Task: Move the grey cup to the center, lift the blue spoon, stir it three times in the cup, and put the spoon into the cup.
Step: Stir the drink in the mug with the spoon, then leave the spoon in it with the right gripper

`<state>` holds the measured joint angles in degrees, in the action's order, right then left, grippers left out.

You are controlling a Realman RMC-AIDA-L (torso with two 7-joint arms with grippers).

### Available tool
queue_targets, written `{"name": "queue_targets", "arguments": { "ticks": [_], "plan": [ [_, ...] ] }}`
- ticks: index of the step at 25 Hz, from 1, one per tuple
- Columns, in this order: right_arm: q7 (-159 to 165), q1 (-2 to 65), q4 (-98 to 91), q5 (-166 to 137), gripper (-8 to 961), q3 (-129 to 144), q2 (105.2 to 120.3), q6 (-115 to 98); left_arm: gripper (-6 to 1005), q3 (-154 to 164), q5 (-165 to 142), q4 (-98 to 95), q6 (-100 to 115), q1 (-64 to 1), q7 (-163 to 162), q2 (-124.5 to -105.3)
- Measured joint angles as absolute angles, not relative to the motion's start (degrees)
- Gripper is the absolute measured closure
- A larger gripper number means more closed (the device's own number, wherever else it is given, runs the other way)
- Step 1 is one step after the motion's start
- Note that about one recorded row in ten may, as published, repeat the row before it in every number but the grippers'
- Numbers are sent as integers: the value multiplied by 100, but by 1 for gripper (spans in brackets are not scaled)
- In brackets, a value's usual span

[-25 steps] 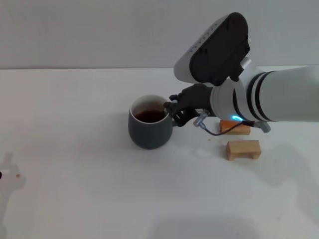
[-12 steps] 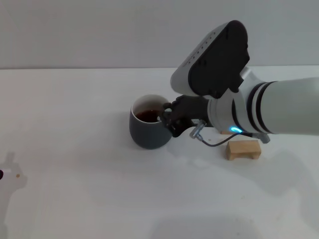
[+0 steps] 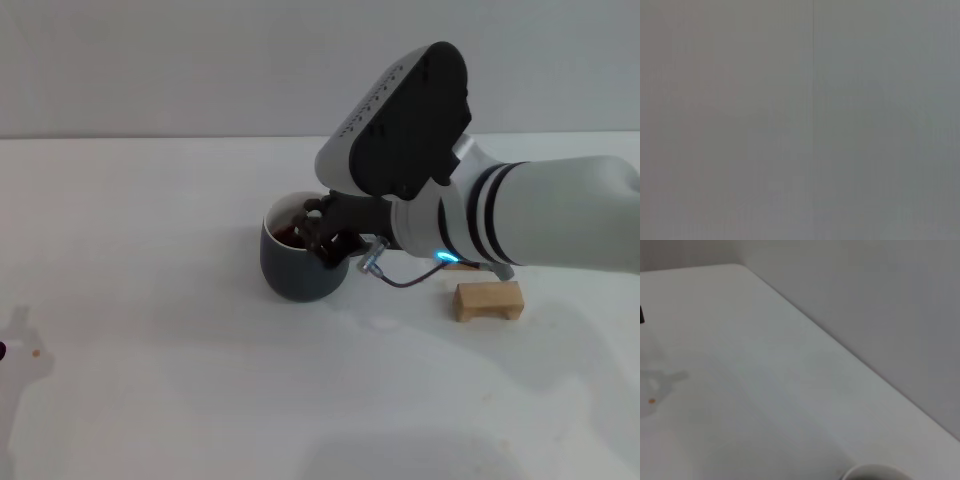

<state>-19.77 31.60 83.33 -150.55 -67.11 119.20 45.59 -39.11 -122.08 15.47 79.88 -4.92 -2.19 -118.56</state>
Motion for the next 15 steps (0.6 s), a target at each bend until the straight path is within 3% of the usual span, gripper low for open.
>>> {"name": "queue_targets", "arguments": {
  "ticks": [12, 15],
  "plan": [
    [-1999, 3171, 8025, -15088, 829, -6606, 11920, 4015, 1001, -3911, -12208, 1524, 8035, -475, -220, -11847],
    [-2012, 3096, 8011, -15100, 733, -6636, 11907, 3897, 1001, -3911, -12208, 1527, 8035, -478, -220, -11847]
  ]
}}
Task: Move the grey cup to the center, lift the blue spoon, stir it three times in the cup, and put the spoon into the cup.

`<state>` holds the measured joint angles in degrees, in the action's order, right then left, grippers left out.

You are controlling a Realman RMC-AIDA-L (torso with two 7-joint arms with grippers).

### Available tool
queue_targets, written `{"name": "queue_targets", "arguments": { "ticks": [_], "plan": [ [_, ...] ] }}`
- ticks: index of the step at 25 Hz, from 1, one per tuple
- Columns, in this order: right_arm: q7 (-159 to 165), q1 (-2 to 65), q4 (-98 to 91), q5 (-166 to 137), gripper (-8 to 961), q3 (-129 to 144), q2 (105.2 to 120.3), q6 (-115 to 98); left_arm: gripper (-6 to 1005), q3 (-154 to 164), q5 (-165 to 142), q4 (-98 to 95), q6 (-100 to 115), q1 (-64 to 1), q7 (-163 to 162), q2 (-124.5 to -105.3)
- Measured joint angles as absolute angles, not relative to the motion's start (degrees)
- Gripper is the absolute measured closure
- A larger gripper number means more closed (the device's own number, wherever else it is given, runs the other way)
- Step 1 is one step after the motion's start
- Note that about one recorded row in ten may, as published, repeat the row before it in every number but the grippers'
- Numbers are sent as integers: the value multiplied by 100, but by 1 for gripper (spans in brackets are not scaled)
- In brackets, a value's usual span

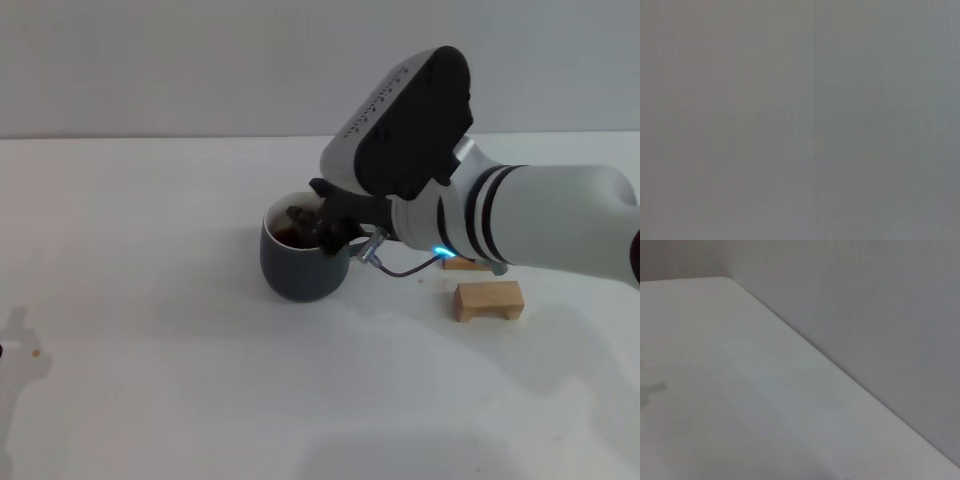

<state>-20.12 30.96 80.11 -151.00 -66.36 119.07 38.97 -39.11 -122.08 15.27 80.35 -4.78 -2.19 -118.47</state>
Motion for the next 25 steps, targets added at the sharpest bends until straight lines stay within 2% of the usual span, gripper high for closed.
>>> {"name": "queue_targets", "arguments": {
  "ticks": [3, 8, 9, 10, 14, 18, 21, 23, 25],
  "plan": [
    [-2037, 2904, 8087, -15176, 636, -6655, 11894, 3649, 1001, -3911, -12208, 1541, 8035, -475, -219, -11847],
    [-2056, 2179, 8515, -15785, 553, -6685, 11896, 2650, 1001, -3928, -12181, 1533, 8036, -461, -220, -11847],
    [-2060, 1712, 8629, -15936, 549, -6685, 11894, 1845, 1001, -3934, -12179, 1533, 8038, -456, -220, -11847],
    [-2060, 1712, 8629, -15936, 546, -6685, 11894, 1845, 1001, -3940, -12177, 1530, 8041, -449, -219, -11847],
    [-2089, 733, 8386, -15978, 532, -6631, 11880, -551, 1001, -3954, -12174, 1514, 8080, -441, -220, -11848],
    [-2077, 94, 7678, -15978, 518, -6532, 11881, -2675, 1001, -3963, -12171, 1496, 8207, -395, -220, -11847],
    [-1891, -24, 6631, -15938, 507, -6408, 11898, -4200, 1001, -3969, -12166, 1477, 8237, -366, -220, -11848],
    [-1453, 87, 5148, -15907, 500, -6221, 11915, -6055, 1001, -3975, -12160, 1467, 8238, -343, -220, -11845],
    [-1092, 135, 4418, -15727, 493, -6123, 11933, -6993, 1001, -4001, -12153, 1445, 8235, -328, -220, -11841]
  ]
}}
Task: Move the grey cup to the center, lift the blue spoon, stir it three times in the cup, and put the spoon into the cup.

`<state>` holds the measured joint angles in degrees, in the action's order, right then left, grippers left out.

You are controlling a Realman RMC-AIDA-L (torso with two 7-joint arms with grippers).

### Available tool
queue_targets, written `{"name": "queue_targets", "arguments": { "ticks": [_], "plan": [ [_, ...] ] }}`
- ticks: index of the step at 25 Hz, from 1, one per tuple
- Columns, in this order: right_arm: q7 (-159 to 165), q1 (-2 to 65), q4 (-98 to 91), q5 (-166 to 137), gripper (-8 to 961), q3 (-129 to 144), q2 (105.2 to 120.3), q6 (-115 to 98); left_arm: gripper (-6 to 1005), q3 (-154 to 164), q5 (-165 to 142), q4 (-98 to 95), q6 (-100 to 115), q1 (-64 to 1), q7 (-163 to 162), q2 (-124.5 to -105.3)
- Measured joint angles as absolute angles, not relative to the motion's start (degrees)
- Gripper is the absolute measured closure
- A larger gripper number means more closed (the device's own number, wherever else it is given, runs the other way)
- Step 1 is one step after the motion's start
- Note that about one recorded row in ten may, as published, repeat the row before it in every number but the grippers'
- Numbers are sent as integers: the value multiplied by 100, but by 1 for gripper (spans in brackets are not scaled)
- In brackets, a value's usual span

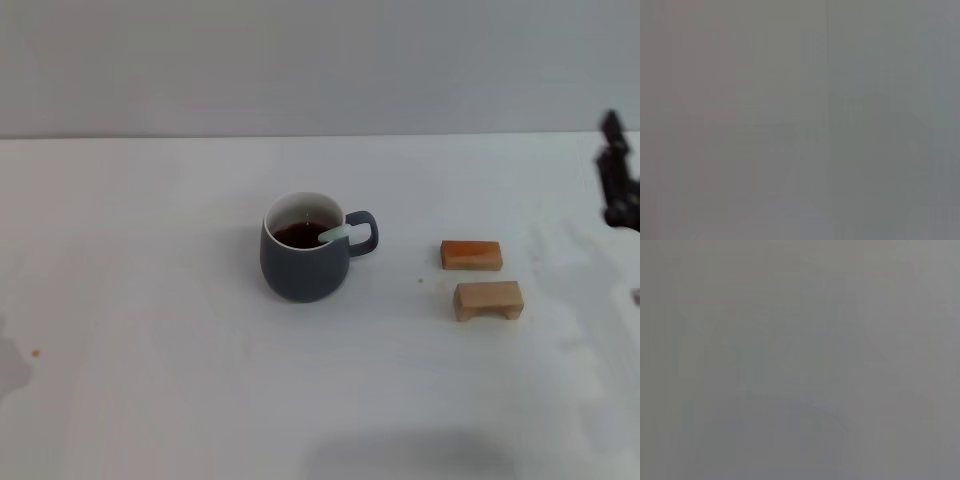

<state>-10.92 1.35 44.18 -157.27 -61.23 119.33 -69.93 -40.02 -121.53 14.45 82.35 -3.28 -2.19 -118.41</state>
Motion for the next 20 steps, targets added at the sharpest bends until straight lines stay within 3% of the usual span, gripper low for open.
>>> {"name": "queue_targets", "arguments": {
  "ticks": [13, 20],
  "plan": [
    [-539, 167, 2682, -14027, 447, -5648, 11954, -8078, 1001, -4070, -12060, 1370, 8196, -264, -219, -11862],
    [-459, 121, 2589, -13670, 320, -5439, 11950, -8210, 1001, -4069, -12003, 1312, 8199, -213, -219, -11874]
  ]
}}
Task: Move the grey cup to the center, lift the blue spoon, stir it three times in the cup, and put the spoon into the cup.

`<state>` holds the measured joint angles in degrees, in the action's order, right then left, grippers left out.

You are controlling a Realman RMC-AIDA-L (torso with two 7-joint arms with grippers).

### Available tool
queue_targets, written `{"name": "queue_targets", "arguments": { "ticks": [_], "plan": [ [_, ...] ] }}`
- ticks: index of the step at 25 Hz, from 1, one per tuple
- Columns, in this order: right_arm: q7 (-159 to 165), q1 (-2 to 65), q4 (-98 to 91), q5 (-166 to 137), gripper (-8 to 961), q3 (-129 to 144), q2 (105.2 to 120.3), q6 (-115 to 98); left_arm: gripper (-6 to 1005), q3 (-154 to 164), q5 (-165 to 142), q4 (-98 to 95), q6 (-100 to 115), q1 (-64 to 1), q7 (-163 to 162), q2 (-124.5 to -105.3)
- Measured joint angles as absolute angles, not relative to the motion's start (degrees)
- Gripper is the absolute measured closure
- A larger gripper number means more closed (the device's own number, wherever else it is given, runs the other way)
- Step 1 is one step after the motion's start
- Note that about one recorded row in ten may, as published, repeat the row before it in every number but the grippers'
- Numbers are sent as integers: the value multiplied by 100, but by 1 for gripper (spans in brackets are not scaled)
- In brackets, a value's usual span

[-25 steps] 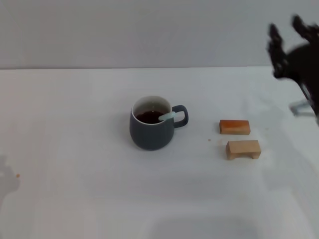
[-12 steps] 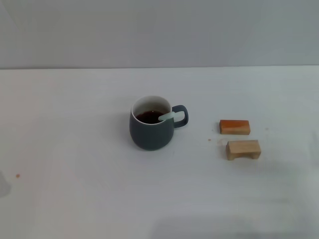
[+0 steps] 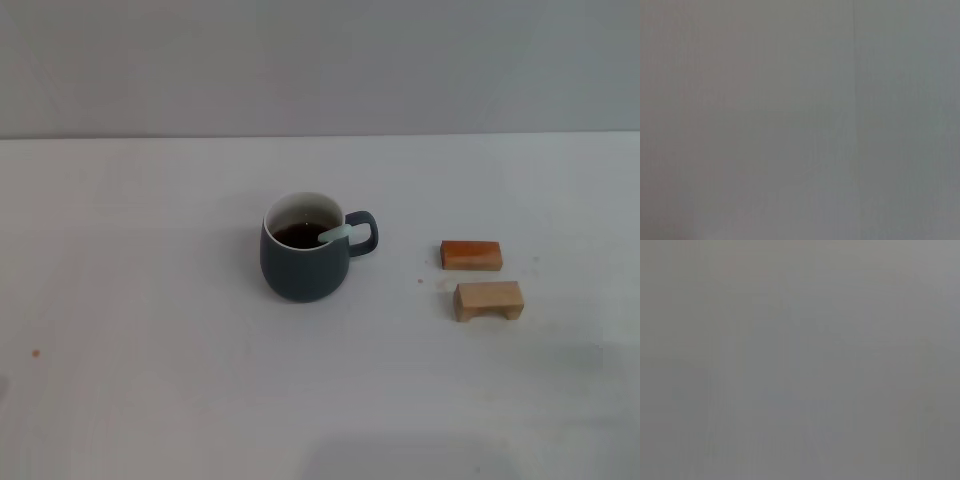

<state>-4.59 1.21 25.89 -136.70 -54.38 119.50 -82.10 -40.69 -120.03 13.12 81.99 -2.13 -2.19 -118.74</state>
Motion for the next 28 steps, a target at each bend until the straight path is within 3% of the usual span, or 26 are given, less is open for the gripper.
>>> {"name": "queue_targets", "arguments": {
  "ticks": [28],
  "plan": [
    [-251, 293, 2248, -12953, 301, -4864, 11971, -8665, 1001, -4113, -11873, 1285, 8353, -104, -220, -11868]
  ]
}}
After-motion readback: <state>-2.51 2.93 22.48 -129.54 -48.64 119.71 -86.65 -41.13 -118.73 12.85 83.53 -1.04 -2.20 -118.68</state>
